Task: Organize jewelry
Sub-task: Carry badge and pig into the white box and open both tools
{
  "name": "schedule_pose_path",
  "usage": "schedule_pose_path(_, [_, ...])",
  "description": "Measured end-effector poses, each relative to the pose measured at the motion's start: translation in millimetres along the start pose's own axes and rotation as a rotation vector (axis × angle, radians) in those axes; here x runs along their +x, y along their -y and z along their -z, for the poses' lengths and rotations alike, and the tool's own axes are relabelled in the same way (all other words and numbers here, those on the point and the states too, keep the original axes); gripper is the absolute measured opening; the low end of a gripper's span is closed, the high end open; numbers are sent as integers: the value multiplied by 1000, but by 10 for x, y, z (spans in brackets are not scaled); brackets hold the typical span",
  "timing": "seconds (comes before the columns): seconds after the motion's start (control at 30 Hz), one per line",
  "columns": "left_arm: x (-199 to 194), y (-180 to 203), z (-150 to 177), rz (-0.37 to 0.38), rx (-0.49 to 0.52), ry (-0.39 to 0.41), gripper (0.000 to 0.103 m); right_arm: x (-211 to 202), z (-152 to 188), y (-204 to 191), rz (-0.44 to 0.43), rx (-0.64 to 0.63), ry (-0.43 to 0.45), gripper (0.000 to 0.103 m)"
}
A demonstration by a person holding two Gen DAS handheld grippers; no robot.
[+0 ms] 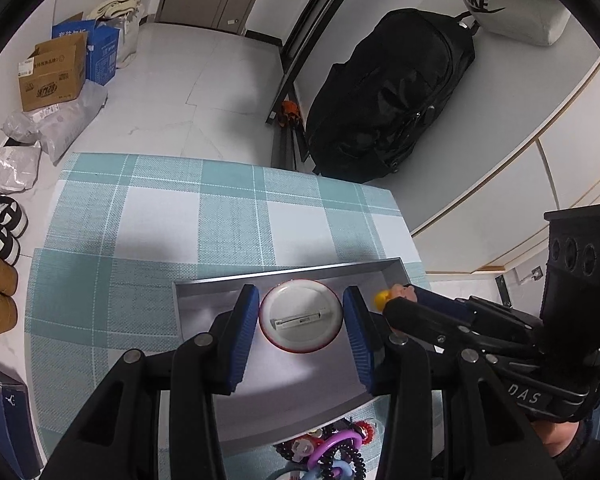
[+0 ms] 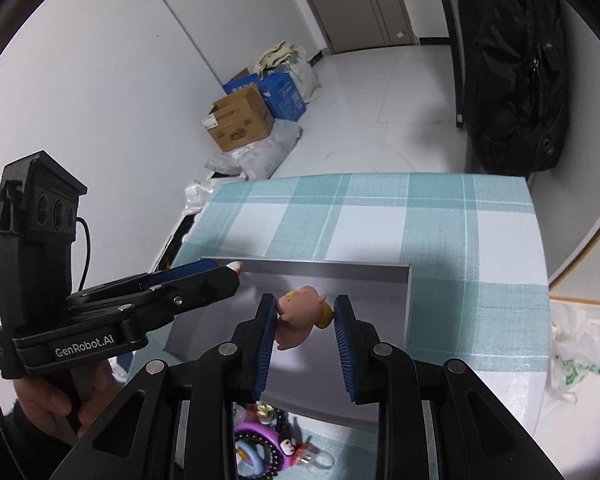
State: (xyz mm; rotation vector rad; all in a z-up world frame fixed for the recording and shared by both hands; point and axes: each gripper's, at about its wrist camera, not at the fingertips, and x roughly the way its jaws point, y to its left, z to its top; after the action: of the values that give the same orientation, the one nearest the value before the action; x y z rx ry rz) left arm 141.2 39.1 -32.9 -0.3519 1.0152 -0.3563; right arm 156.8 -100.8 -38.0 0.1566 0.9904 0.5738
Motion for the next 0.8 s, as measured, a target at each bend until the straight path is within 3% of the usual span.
schedule_pose_path(0.23, [11, -40, -39, 49, -29, 2, 39, 20, -20, 53, 1, 38, 19, 34])
schedule_pose_path(0.27, [22, -56, -42, 61, -41, -7, 40, -2, -24, 57, -2, 41, 28, 43])
schedule_pose_path(0.3, [28, -76, -42, 75, -55, -9, 43, -31, -28, 62, -4, 43, 42, 58])
schedule_pose_path(0.33, [24, -89, -38, 75, -66, -7, 53, -84, -27, 66, -5, 47, 67, 64])
schedule_pose_path(0.4, [-19, -101, -32, 76, -91, 14, 67, -180, -25, 71, -6, 43, 111, 69])
schedule_pose_path(0.47, [-93, -92, -29, 89, -92, 38, 70, -246, -36, 80, 6, 36, 132, 71])
schedule_pose_path(0.67, [-211, -7, 1, 29, -42, 74, 76, -356, -7, 158, 34, 47, 156, 81])
schedule_pose_path(0.8, [-298, 78, 76, -71, 8, 128, 77, -401, 38, 165, 59, 24, 157, 84])
